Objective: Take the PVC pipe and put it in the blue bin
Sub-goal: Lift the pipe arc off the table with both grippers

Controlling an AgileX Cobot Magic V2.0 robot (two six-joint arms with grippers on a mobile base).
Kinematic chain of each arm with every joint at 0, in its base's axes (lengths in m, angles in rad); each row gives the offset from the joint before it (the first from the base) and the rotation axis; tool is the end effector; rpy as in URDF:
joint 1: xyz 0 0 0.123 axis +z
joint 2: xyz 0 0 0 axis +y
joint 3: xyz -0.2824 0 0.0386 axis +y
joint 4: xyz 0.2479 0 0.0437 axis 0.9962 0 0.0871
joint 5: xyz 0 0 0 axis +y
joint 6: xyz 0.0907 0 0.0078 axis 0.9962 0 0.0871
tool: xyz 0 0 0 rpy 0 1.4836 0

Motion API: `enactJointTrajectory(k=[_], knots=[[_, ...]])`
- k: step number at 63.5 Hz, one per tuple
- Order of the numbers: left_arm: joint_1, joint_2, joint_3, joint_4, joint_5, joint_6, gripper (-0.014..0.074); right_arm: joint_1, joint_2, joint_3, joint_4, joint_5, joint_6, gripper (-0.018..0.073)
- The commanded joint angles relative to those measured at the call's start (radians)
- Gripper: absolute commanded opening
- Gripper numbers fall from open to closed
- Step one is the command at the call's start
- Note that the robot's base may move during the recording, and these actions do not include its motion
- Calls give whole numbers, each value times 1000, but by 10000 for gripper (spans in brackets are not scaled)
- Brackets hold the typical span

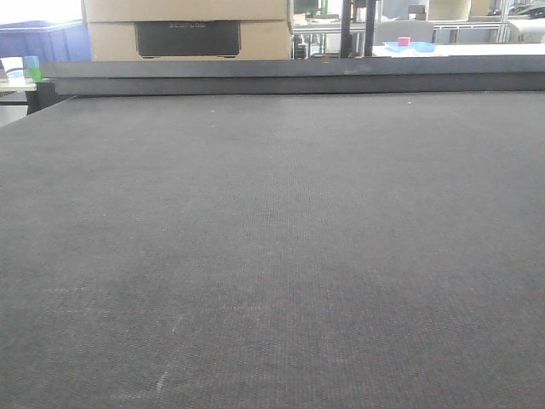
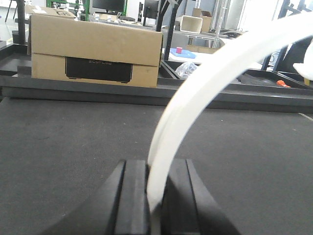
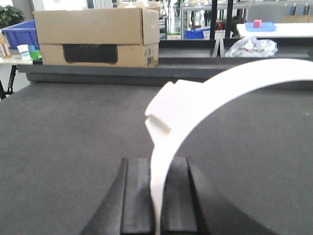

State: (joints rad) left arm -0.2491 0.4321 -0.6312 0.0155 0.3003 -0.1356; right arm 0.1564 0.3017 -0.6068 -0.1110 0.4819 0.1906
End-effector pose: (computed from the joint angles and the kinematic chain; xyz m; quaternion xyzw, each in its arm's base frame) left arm 0.0826 -0.0206 0.3668 0.0440 0.7107 -0.1275 0.6905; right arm 0.0558 0.0040 0.3519 -0.0063 0.7371 0.0649 0.6726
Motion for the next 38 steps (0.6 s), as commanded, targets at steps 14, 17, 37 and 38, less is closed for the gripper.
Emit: enactJointTrajectory(k=[14,17,37,38], knots=[[-8,-8,0,1,-34,-9,-111,3,-5,2,-20,-49,-9,-168],[-8,-8,0,1,-34,-9,-111,3,-5,2,-20,-49,-9,-168],[-8,-8,0,1,-34,-9,-111,3,-5,2,-20,-49,-9,-168],[-8,-8,0,1,-34,-9,-111,3,-5,2,-20,-49,-9,-168]])
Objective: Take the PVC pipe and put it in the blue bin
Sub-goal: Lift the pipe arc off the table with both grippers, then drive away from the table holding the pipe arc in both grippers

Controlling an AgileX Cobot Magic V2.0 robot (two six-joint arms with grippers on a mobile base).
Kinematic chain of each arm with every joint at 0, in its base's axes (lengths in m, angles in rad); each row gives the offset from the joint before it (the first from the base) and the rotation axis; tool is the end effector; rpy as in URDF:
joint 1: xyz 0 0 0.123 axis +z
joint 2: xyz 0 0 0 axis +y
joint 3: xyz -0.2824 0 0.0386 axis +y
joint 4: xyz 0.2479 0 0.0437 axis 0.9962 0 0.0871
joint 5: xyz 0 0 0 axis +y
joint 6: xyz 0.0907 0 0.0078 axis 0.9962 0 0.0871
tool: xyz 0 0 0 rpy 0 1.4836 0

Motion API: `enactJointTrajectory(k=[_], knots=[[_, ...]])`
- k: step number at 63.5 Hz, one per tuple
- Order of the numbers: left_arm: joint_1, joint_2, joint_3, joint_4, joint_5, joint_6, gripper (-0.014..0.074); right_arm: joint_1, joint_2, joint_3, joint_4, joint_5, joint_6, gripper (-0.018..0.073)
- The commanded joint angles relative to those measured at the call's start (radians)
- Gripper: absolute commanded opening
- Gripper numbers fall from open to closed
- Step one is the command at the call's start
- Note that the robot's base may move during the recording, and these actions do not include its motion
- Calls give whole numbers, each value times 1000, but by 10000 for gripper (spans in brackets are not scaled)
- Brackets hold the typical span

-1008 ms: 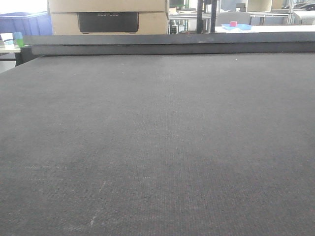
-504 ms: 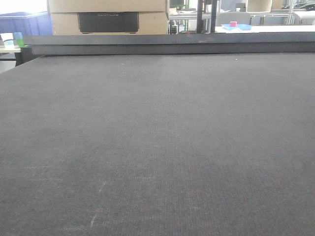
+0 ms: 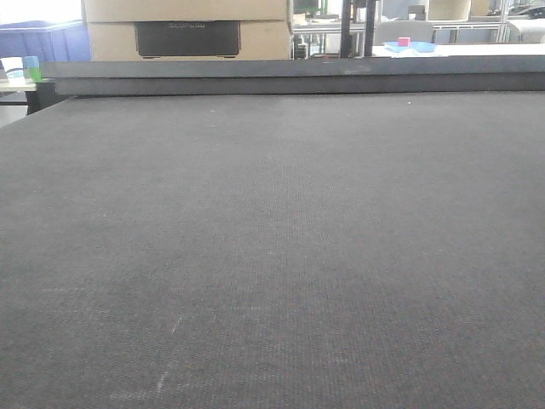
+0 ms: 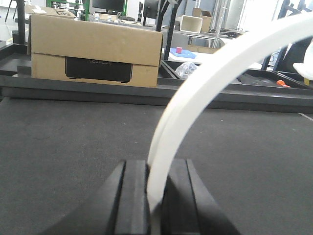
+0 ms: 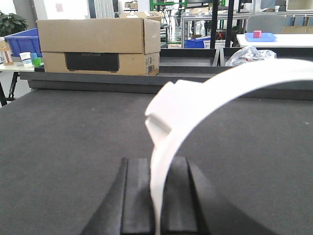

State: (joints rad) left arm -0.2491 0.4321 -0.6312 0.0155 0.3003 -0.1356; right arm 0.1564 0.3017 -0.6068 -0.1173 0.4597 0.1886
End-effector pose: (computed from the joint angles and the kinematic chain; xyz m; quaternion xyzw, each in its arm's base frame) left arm 0.0826 -0.0206 0.3668 0.0440 0.7107 -0.1275 0.6905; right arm 0.0559 0.0040 0.3539 -0.0089 0.7295 0.0630 0.6810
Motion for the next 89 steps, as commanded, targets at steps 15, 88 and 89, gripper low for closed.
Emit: enactJointTrajectory(k=[15,88,89], knots=[[-8,-8,0,1,-34,-9,-111,3,-5,2,-14,-27,-7,-168],[-8,-8,0,1,-34,-9,-111,3,-5,2,-14,-27,-7,-168],[-8,-8,0,1,-34,-9,-111,3,-5,2,-14,-27,-7,-168]])
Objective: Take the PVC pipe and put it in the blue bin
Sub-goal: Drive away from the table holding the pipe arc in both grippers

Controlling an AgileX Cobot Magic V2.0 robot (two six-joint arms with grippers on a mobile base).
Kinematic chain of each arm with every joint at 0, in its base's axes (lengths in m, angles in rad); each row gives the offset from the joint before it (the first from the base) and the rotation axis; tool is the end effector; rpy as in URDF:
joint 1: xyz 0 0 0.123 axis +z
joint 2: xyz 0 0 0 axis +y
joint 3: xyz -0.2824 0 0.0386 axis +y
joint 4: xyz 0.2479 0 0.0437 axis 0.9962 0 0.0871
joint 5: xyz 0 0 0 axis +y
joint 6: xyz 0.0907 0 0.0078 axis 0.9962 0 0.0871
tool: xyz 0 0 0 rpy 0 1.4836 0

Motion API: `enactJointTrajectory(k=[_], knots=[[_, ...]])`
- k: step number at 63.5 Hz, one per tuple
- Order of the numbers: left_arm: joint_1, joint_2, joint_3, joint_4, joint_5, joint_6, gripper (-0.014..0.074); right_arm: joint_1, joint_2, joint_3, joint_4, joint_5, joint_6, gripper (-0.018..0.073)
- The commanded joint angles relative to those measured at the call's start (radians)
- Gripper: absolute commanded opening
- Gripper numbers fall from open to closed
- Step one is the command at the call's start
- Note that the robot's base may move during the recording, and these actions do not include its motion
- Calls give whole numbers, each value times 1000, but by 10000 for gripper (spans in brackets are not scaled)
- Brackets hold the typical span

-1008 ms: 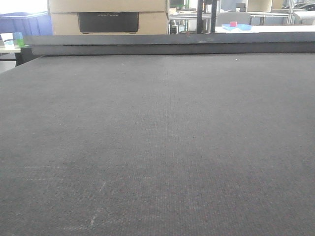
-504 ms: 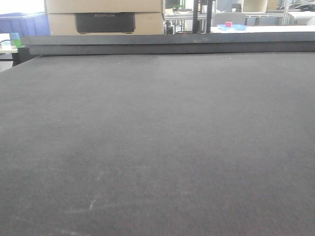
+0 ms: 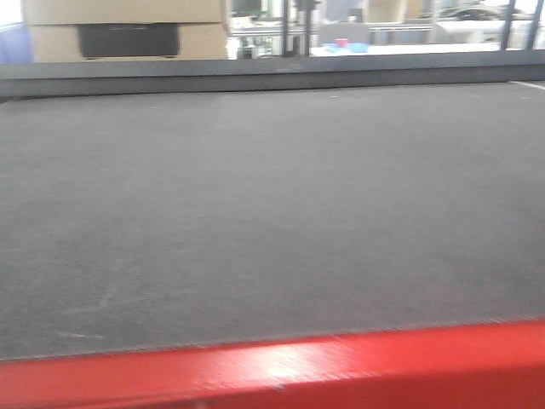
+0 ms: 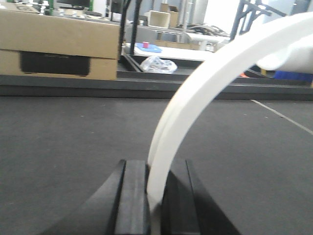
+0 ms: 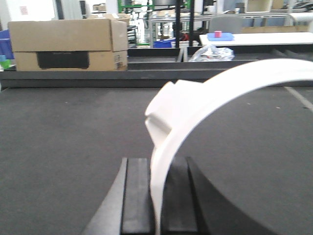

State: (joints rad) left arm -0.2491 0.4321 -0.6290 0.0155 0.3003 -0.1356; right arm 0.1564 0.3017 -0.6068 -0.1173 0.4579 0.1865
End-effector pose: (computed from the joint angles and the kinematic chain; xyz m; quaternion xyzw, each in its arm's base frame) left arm 0.0828 -0.0206 0.3661 0.0441 0.7114 -0.1274 0.6897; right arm 0.0559 0.0040 0.3541 -0.0097 0.7289 0.0624 0.6817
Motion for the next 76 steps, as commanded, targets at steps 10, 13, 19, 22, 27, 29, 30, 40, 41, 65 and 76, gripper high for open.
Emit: enactJointTrajectory(k=[10,13,19,22,27,29,30,40,41,65,76], knots=[[-8,-8,-2,1,-34,-9,-111,3,-5,2,-14,-25,-5,-168],[-8,-8,-2,1,-34,-9,-111,3,-5,2,-14,-25,-5,-168],[-8,-8,-2,1,-34,-9,-111,3,-5,2,-14,-25,-5,-168],[-8,-8,-2,1,-34,-9,-111,3,-5,2,-14,-25,-5,-168],[-8,-8,-2,1,-34,-9,-111,3,-5,2,-14,-25,-5,-168],[-8,-8,-2,1,-34,-9,-111,3,-5,2,-14,-25,-5,-168],[-8,-8,-2,1,-34,-9,-111,3,-5,2,-14,-25,-5,-168],[-8,-8,-2,1,-34,-9,-111,3,-5,2,-14,-25,-5,-168],[-8,-8,-2,1,-34,-9,-111,3,-5,2,-14,-25,-5,-168],[-8,-8,-2,1,-34,-9,-111,3,-5,2,-14,-25,-5,-168],[-8,-8,-2,1,-34,-9,-111,3,-5,2,-14,-25,-5,-168]])
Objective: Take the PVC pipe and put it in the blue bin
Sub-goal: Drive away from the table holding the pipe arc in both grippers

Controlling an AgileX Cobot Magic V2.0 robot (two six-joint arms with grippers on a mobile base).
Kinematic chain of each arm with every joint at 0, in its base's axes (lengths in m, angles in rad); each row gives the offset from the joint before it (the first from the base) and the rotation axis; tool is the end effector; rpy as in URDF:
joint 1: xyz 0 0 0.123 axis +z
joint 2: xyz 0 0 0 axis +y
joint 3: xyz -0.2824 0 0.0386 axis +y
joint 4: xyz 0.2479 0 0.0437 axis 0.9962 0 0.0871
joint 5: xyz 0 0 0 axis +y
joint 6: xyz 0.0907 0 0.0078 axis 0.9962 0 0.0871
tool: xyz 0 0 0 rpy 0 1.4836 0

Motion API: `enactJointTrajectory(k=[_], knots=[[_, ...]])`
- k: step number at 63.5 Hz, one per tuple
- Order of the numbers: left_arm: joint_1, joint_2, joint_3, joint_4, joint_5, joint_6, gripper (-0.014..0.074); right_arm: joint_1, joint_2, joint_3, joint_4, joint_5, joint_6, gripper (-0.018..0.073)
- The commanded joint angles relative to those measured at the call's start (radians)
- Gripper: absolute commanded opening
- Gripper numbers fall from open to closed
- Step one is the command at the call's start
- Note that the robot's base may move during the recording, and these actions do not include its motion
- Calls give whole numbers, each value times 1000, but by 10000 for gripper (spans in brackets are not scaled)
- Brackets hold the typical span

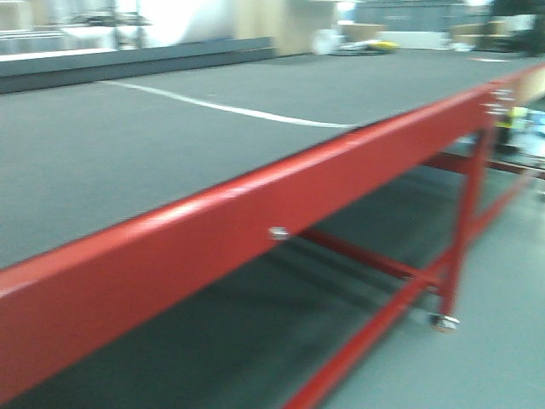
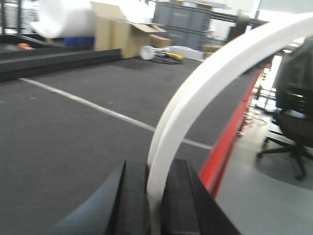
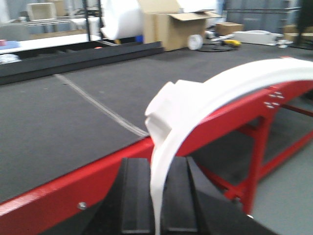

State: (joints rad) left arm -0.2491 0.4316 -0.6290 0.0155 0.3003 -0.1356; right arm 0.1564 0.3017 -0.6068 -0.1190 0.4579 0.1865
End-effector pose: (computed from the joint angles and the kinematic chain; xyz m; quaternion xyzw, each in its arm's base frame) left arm 0.0827 -0.0206 0.3661 0.0441 0.7113 -0.1274 0.6899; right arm 0.0559 0.0040 0.3541 -0.0100 0.7289 0.0616 0.6818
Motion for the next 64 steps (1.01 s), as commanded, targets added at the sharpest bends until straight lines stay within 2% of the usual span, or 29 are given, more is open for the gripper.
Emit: enactJointTrajectory(k=[1,64], knots=[[-8,-7,-2,1,-34,-9,-111,3,-5,2,-12,-25,-5,-168],[-8,-7,-2,1,-34,-9,-111,3,-5,2,-12,-25,-5,-168]])
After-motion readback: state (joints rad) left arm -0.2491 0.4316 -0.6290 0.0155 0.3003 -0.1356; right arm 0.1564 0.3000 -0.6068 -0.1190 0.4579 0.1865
